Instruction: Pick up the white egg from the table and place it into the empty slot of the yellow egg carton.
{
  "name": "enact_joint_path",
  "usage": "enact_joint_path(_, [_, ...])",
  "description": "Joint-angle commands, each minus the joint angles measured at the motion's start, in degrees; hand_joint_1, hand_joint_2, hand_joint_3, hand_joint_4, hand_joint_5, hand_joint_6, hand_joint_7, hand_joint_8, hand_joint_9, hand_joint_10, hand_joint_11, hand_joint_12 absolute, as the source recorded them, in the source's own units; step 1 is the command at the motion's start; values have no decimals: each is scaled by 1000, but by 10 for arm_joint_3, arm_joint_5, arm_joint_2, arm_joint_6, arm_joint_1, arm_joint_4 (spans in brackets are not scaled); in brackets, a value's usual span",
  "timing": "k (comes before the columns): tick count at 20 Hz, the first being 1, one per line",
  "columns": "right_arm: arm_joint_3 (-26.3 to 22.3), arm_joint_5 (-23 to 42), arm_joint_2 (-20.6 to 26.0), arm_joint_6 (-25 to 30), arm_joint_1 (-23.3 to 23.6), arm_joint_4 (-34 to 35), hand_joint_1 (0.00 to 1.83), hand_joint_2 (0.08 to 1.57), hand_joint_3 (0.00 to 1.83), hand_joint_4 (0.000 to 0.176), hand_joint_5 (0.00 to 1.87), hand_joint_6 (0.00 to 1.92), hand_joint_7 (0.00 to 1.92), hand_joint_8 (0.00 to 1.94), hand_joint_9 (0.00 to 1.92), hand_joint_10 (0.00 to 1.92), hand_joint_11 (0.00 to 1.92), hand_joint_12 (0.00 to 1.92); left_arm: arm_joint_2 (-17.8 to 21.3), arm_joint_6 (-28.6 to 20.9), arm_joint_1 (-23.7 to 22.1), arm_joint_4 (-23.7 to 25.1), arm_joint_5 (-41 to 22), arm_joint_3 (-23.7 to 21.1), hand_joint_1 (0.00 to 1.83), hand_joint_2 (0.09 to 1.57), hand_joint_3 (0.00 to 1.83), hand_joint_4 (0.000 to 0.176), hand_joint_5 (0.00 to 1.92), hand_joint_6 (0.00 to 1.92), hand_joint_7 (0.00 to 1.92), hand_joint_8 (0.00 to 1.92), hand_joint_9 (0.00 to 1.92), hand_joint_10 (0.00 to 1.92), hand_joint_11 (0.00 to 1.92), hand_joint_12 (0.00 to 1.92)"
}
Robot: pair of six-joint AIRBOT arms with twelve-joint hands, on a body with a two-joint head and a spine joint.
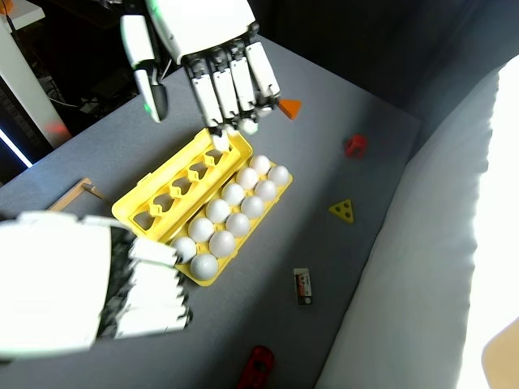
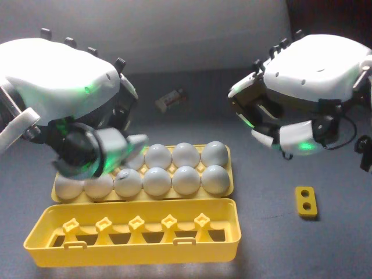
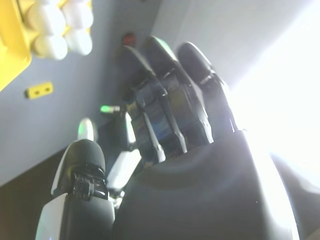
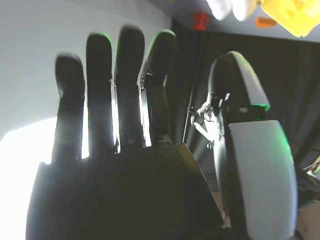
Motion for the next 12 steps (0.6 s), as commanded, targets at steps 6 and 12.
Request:
enact_joint_path(6, [-29, 108, -7, -107, 11, 136, 649, 1229, 423, 0, 1058, 1802, 1238, 1875, 1252, 1921, 1328, 1921, -1, 1, -6, 32, -2, -3, 715, 1381, 2, 0, 1018, 1904, 1203, 1908, 1163, 1919, 1115, 1921])
enact_joint_path(12, [-65, 169, -6, -159, 9, 200, 750, 1228, 434, 0, 1103, 1912, 1286, 1941, 1305, 1921, 1419, 1921, -2, 0, -10, 32, 0, -3, 730, 1405, 9, 0, 1027, 1921, 1230, 1921, 1212, 1921, 1149, 1921])
